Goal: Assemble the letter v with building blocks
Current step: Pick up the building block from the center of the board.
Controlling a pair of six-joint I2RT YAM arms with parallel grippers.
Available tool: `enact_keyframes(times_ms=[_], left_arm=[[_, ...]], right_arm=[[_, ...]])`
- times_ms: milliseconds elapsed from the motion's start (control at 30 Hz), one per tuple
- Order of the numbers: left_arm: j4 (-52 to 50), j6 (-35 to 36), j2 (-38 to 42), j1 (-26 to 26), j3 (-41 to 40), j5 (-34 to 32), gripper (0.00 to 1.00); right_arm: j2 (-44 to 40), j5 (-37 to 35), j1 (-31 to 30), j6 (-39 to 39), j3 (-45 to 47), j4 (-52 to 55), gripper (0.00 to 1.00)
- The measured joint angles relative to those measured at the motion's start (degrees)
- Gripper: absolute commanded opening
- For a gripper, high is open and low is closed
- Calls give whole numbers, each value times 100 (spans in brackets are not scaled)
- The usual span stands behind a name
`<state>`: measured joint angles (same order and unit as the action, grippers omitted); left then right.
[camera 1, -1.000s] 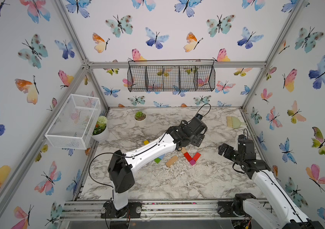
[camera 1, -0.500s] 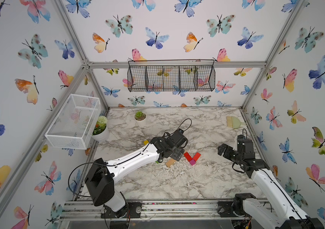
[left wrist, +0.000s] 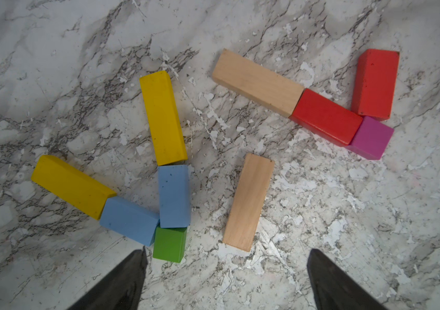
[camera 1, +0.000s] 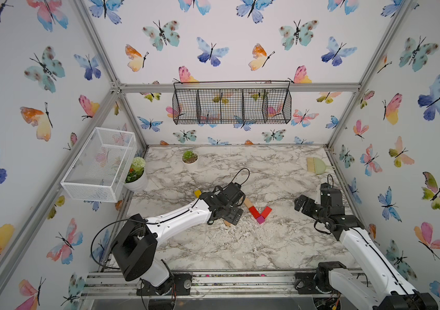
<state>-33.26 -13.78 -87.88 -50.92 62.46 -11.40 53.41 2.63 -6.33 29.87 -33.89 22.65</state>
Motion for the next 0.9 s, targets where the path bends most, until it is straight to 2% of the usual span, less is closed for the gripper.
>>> enact_keyframes(times_ms=[300, 900], left_arm=[[315, -72, -22, 140, -367, 227, 93], [605, -83, -520, 175, -439, 389, 89]], right_arm=[[0, 24, 0, -13, 0, 0, 100], [0, 39, 0, -17, 0, 0, 100]])
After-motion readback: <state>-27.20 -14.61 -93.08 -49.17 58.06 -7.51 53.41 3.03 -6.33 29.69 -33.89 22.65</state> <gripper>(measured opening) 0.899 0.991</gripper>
